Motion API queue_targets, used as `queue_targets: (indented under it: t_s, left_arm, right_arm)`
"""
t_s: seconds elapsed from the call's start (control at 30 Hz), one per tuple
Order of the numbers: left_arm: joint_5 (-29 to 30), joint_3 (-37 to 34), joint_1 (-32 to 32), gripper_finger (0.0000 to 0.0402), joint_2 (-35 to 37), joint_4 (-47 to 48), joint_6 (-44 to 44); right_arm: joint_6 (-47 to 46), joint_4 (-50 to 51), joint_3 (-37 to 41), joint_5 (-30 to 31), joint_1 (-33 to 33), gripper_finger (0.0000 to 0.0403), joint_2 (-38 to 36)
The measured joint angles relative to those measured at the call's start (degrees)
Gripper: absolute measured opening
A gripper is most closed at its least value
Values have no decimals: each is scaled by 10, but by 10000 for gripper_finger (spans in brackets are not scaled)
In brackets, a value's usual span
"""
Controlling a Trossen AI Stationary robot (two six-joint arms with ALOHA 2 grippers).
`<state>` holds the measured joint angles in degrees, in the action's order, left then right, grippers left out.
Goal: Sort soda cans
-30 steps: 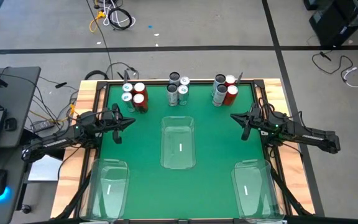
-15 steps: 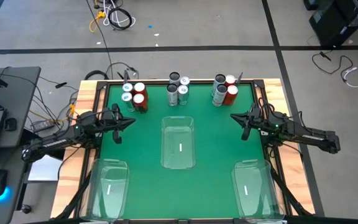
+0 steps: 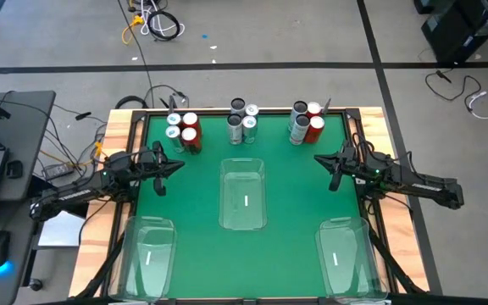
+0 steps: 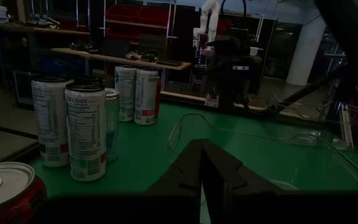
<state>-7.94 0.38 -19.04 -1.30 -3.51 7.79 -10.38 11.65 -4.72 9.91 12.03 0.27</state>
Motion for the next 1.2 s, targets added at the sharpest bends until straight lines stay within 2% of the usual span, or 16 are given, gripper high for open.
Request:
queue_targets:
  t_s: [0.5,0.8,0.93,1.1,1.2]
  left_arm:
    - [0,0,0,12,0,0,0]
    - [0,0,0,12,0,0,0]
    - [0,0,0,12,0,0,0]
    - [0,0,0,12,0,0,0]
    - [0,0,0,12,0,0,0]
  right_arm:
    - [0,-2,0,0,0,7,0]
    - [24,-192,0,1,0,7,1]
    - [0,-264,-4,3,2,7,9]
    - [-24,-229,-46,-21,1,7,66]
    - [-31,-173,-102,-32,1,16,117]
